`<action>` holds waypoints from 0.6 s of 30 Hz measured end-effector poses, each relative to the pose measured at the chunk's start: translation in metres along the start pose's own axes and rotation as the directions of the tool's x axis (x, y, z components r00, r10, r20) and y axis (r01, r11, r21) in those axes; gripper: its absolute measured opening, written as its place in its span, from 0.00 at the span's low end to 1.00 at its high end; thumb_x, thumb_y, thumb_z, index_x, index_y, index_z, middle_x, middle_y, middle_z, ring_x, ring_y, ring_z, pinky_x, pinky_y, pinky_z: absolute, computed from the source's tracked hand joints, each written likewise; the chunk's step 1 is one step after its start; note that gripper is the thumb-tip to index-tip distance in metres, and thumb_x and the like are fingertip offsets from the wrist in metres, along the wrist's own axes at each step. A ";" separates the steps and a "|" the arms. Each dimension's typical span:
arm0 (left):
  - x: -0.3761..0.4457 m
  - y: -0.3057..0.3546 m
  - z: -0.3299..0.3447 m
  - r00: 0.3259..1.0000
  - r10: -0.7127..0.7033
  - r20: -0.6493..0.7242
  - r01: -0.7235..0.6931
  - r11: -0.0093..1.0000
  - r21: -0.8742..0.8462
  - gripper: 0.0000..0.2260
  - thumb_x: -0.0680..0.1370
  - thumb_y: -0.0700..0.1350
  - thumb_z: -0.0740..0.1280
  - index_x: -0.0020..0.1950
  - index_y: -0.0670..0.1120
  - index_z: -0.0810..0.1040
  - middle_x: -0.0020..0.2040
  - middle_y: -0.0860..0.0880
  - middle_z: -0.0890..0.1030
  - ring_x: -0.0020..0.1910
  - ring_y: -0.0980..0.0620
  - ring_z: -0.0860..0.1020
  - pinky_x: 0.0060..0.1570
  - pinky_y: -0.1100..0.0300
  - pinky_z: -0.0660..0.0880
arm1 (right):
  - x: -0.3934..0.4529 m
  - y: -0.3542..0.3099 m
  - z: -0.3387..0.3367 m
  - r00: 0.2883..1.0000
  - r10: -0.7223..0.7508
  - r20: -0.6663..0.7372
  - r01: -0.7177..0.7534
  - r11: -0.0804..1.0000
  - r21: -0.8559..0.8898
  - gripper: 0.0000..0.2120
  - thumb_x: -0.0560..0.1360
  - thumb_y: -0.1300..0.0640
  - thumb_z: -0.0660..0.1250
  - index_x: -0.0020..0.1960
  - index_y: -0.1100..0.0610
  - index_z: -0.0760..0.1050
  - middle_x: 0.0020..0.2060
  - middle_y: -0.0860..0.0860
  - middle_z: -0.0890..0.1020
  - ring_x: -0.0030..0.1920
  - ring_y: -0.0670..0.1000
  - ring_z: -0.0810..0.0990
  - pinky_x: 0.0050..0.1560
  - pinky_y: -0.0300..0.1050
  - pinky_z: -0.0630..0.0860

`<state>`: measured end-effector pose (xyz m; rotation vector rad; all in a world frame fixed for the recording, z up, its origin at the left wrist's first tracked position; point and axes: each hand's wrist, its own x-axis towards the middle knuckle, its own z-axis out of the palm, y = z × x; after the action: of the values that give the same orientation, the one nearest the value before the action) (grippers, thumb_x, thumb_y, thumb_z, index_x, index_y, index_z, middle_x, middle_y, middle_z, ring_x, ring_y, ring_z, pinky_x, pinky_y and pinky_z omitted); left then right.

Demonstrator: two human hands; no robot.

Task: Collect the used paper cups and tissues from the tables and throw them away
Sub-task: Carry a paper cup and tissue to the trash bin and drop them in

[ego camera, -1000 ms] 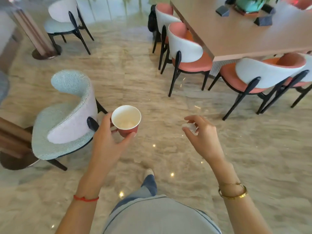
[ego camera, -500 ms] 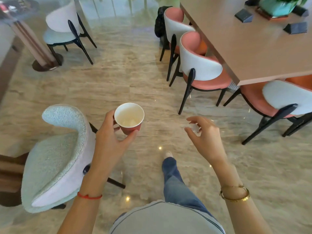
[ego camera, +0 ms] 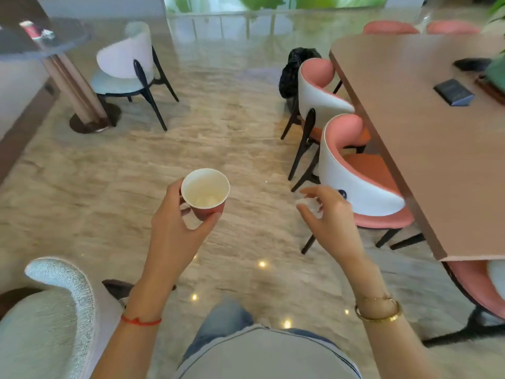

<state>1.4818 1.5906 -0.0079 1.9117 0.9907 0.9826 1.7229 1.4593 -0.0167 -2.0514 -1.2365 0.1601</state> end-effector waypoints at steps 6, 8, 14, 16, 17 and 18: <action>0.125 -0.040 0.035 0.999 -0.017 -0.039 0.018 0.999 0.045 0.29 0.68 0.49 0.78 0.63 0.61 0.66 0.56 0.69 0.73 0.54 0.70 0.75 0.47 0.78 0.70 | 0.148 0.027 0.044 0.998 -0.050 0.039 0.049 0.999 0.014 0.11 0.75 0.56 0.70 0.57 0.54 0.77 0.49 0.47 0.80 0.49 0.46 0.76 0.50 0.39 0.72; 0.173 -0.058 0.047 0.999 -0.018 -0.045 0.021 0.998 0.056 0.29 0.68 0.49 0.77 0.64 0.59 0.67 0.56 0.69 0.73 0.54 0.70 0.75 0.47 0.78 0.70 | 0.197 0.037 0.064 0.997 -0.055 0.048 0.054 0.998 0.017 0.12 0.75 0.55 0.70 0.57 0.54 0.77 0.49 0.47 0.80 0.49 0.45 0.75 0.50 0.40 0.72; 0.341 -0.095 0.069 0.999 0.004 -0.042 -0.002 0.999 0.046 0.28 0.68 0.50 0.77 0.63 0.60 0.66 0.54 0.71 0.72 0.53 0.71 0.74 0.46 0.78 0.70 | 0.363 0.047 0.106 0.999 -0.047 0.015 0.047 0.999 0.017 0.12 0.75 0.54 0.70 0.57 0.53 0.76 0.49 0.45 0.80 0.49 0.43 0.74 0.50 0.35 0.70; 0.401 -0.102 0.076 0.999 0.028 -0.027 -0.027 0.999 0.043 0.28 0.68 0.51 0.77 0.62 0.62 0.66 0.54 0.74 0.72 0.54 0.70 0.74 0.47 0.78 0.70 | 0.418 0.045 0.114 0.999 -0.048 -0.007 0.048 0.999 0.023 0.12 0.75 0.54 0.70 0.57 0.53 0.76 0.50 0.45 0.79 0.50 0.44 0.75 0.51 0.41 0.74; 0.430 -0.105 0.081 0.999 0.038 -0.015 -0.038 0.999 0.039 0.29 0.68 0.51 0.77 0.63 0.62 0.66 0.54 0.74 0.72 0.54 0.70 0.74 0.47 0.78 0.70 | 0.444 0.045 0.117 0.999 -0.048 -0.012 0.048 0.998 0.030 0.12 0.75 0.54 0.69 0.58 0.54 0.76 0.50 0.46 0.80 0.51 0.44 0.76 0.52 0.42 0.75; 0.457 -0.107 0.087 0.999 0.047 -0.001 -0.047 0.998 0.038 0.29 0.68 0.51 0.77 0.63 0.62 0.66 0.55 0.74 0.72 0.54 0.70 0.74 0.47 0.78 0.70 | 0.468 0.045 0.120 0.999 -0.045 -0.014 0.046 0.998 0.040 0.13 0.75 0.54 0.69 0.58 0.54 0.76 0.51 0.46 0.80 0.52 0.45 0.76 0.52 0.43 0.76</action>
<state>1.7107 2.0100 -0.0078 1.9741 0.9754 0.9990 1.9504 1.8877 -0.0170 -1.9850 -1.2610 0.1485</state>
